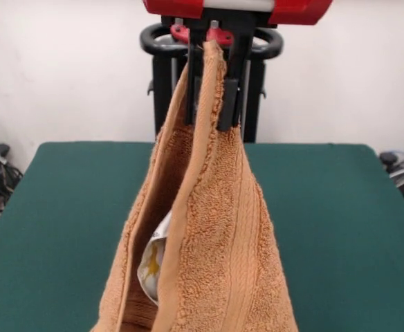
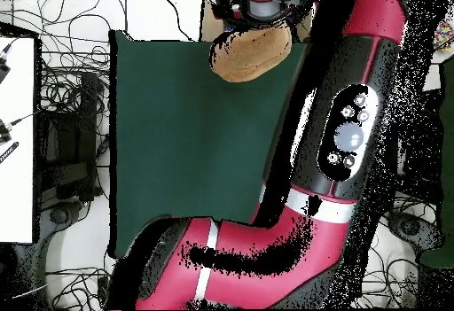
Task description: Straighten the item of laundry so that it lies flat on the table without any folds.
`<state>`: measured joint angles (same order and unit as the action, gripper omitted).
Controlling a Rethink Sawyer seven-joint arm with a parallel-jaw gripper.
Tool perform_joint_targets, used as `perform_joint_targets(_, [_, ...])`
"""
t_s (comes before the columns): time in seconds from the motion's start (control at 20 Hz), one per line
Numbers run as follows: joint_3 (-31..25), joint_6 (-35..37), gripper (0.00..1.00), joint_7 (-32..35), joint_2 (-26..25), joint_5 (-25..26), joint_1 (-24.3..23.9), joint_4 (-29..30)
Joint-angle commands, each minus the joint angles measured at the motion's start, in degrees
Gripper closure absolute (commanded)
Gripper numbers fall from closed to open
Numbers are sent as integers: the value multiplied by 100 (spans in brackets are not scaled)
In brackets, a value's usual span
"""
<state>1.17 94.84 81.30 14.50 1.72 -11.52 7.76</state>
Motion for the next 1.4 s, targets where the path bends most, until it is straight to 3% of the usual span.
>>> perform_joint_targets(0.05, [34, -940, 100, 1614, 482, 77, 224, 1491])
perform_joint_targets(0.25, [67, -2550, 100, 1405, 1446, -4, 294, 3860])
perform_joint_targets(0.4, [36, -3459, 100, 1242, 1878, 8, 310, 4992])
perform_joint_targets(0.55, [16, -3831, 100, 1168, 1986, 8, 299, 5351])
perform_joint_targets(0.85, [58, -3548, 100, 1085, 1849, -64, 305, 5205])
perform_joint_targets(1.2, [-9, -4220, 100, 1052, 2285, -97, 315, 6267])
perform_joint_targets(1.4, [-13, -4284, 100, 1060, 2315, -38, 318, 6370])
